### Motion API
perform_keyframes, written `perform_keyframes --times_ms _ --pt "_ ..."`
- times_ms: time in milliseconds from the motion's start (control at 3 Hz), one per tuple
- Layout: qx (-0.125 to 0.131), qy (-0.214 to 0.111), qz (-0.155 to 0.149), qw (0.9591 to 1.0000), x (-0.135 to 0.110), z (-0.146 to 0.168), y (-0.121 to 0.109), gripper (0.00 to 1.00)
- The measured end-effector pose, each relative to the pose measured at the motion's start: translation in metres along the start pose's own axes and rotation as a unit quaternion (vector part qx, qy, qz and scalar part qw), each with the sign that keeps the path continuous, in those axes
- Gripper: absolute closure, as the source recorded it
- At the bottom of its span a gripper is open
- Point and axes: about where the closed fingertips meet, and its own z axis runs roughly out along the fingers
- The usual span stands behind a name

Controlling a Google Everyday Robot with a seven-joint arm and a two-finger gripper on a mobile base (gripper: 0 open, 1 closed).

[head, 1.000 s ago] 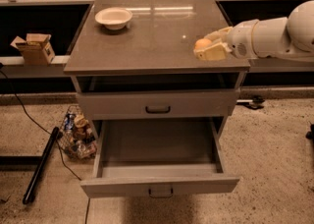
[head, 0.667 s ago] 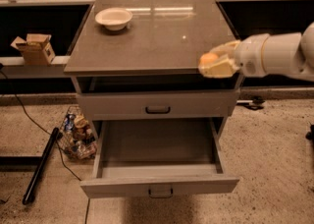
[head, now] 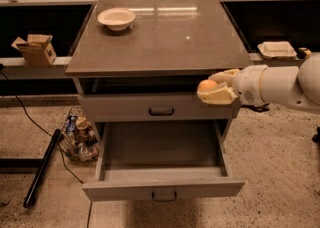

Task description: Place orange into middle drawer

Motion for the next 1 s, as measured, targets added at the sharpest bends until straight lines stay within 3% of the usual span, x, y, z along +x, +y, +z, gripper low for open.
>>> perform_keyframes --times_ms 333,1000 --pt "0.000 0.000 0.000 1.0000 0.000 0.001 0.000 1.00" --pt "-0.011 0.019 0.062 0.9978 0.099 0.050 0.063 1.00"
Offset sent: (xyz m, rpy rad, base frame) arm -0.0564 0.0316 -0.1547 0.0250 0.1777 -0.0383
